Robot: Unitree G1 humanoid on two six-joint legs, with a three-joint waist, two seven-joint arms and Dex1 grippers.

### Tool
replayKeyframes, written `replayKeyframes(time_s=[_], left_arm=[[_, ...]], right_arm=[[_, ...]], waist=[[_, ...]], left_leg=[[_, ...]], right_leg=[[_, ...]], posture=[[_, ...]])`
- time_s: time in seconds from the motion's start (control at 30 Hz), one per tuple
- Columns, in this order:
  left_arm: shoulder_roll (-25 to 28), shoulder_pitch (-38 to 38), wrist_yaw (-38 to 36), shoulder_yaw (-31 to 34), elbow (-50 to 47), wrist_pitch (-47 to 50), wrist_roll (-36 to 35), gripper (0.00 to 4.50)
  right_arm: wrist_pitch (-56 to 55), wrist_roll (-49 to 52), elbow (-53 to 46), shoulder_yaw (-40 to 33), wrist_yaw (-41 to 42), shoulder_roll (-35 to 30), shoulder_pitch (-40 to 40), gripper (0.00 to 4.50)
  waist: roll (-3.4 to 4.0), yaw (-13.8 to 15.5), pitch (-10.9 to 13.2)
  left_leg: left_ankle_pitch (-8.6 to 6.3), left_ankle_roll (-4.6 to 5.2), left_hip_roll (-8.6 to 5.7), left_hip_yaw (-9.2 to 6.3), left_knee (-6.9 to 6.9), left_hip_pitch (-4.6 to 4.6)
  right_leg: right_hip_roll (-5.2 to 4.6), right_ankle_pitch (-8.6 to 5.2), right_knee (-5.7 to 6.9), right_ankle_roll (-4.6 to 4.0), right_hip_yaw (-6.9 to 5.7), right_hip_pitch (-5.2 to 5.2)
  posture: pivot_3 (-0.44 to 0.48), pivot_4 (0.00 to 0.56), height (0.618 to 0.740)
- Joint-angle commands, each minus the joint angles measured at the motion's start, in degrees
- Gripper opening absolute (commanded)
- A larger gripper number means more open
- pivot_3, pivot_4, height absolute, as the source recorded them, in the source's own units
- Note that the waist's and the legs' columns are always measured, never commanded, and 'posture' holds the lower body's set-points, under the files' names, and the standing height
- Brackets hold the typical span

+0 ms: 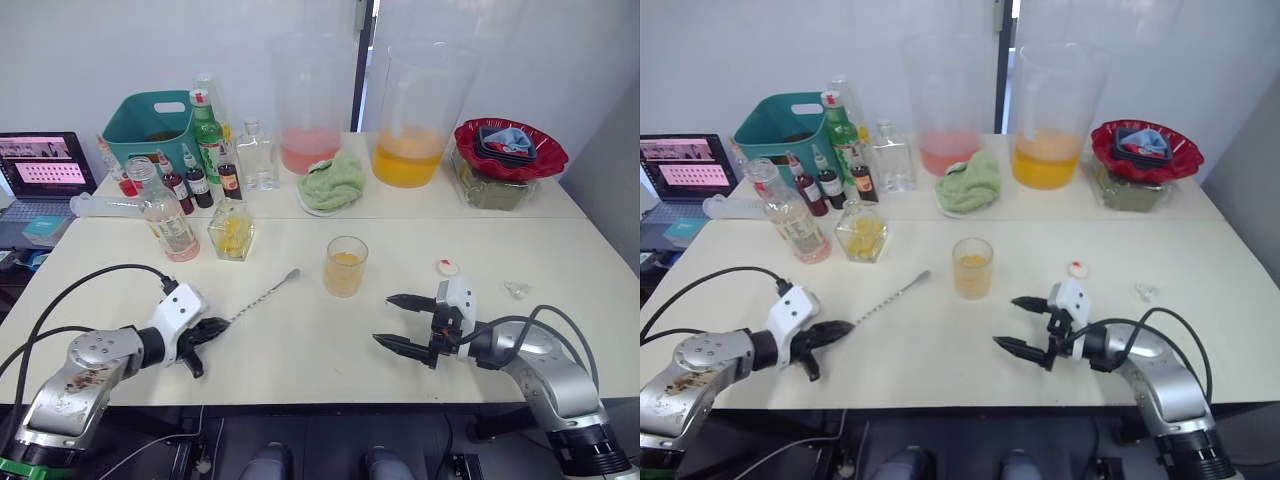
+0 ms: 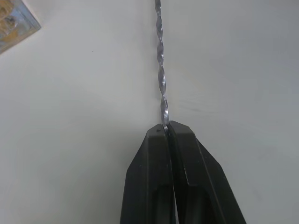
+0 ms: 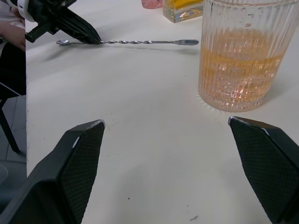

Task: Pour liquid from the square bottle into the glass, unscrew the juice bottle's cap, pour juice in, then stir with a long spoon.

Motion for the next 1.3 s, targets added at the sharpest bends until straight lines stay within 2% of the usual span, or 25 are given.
replayKeyframes(time_s=[0.03,0.1,0.27,0.3,0.37,0.6,0.8,0.83,1.03,1.2,1.3], left_arm=[[0.21,-1.03,-3.11,0.27,1.45,-4.52,-0.31,0.02],[-0.03,-1.22,-3.6,0.32,2.39,-5.52,-0.21,0.02],[0.79,-2.23,-4.99,0.35,4.61,-6.2,0.22,1.54],[1.48,-2.84,-5.5,0.32,4.55,-5.64,0.18,2.08],[2.31,-4.02,-6.01,0.4,4.5,-4.23,-0.03,2.53],[5.49,-8.0,-7.34,-4.52,3.98,1.39,2.82,2.53],[7.43,-7.3,-8.34,-7.82,1.55,5.64,4.34,2.53],[7.59,-7.12,-8.24,-8.14,1.24,6.07,4.55,1.99],[7.33,-5.71,-7.61,-9.33,-0.04,7.38,5.02,0.07],[6.05,-5.53,-5.72,-7.11,-0.28,9.52,4.01,0.01],[5.23,-6.5,-4.05,-4.51,0.49,7.66,4.0,0.01]], right_arm=[[-1.17,0.4,-0.94,-0.78,0.15,0.07,-0.05,4.5],[-1.19,0.34,-1.01,-0.82,0.12,0.05,0.06,4.5],[-1.55,0.22,-0.87,-1.03,0.02,0.07,0.35,4.5],[-1.66,0.14,-0.76,-1.02,0.0,0.09,0.35,4.5],[-1.72,0.1,-0.79,-0.94,-0.08,0.14,0.4,4.5],[-1.7,-0.18,-0.92,-0.51,-0.54,0.6,0.35,4.5],[-1.77,-0.66,-0.94,-0.52,-0.71,0.8,0.58,4.5],[-1.78,-0.72,-0.91,-0.53,-0.71,0.79,0.6,4.5],[-1.04,-0.67,-0.9,-0.3,-0.22,0.58,0.47,4.5],[-0.31,-0.95,-0.57,0.12,0.81,-0.33,0.49,4.5],[-0.62,-0.85,0.14,-0.09,1.24,-0.64,0.18,4.5]], waist=[[0.0,-0.02,0.0],[0.0,-0.07,0.0],[0.0,-0.25,0.0],[0.0,-0.27,0.0],[-0.01,-0.31,0.0],[-0.01,-0.45,0.0],[-0.01,-0.5,0.0],[0.0,-0.51,0.0],[0.03,-0.48,-0.02],[0.1,-0.45,-0.06],[0.1,-0.35,-0.06]], left_leg=[[0.0,0.0,0.01,0.0,-0.01,0.0],[0.0,0.0,0.02,0.0,-0.03,0.0],[0.0,0.0,0.0,-0.01,-0.04,0.01],[0.0,0.0,0.0,0.0,-0.04,0.01],[0.0,0.0,0.0,0.0,-0.04,0.01],[0.0,0.0,-0.01,0.03,-0.04,0.02],[0.0,0.0,0.0,0.06,-0.05,0.03],[0.0,0.0,0.0,0.05,-0.05,0.04],[0.0,0.0,0.0,0.06,-0.06,0.11],[0.0,0.0,0.01,0.07,-0.08,0.16],[0.0,0.0,0.0,0.07,-0.08,0.17]], right_leg=[[0.0,0.0,0.01,0.0,0.0,-0.01],[0.01,0.0,0.01,0.0,0.0,-0.01],[0.02,0.0,0.05,0.0,0.0,-0.02],[0.03,0.0,0.05,0.0,-0.01,-0.02],[0.03,0.0,0.06,0.0,-0.01,-0.02],[0.08,0.0,0.09,0.0,-0.03,-0.02],[0.1,0.0,0.11,0.0,-0.02,-0.02],[0.11,0.0,0.11,0.0,-0.03,-0.02],[0.11,0.0,0.11,0.0,-0.02,0.04],[0.11,0.0,0.11,0.0,-0.01,0.07],[0.1,0.0,0.12,0.0,-0.01,0.08]], posture=[[0.0,0.15,0.74],[0.0,0.15,0.74],[0.0,0.15,0.74],[0.0,0.15,0.74],[0.0,0.15,0.74],[0.0,0.15,0.74],[0.0,0.15,0.74],[0.0,0.15,0.74],[0.0,0.15,0.74],[0.0,0.15,0.74],[0.0,0.15,0.74]])
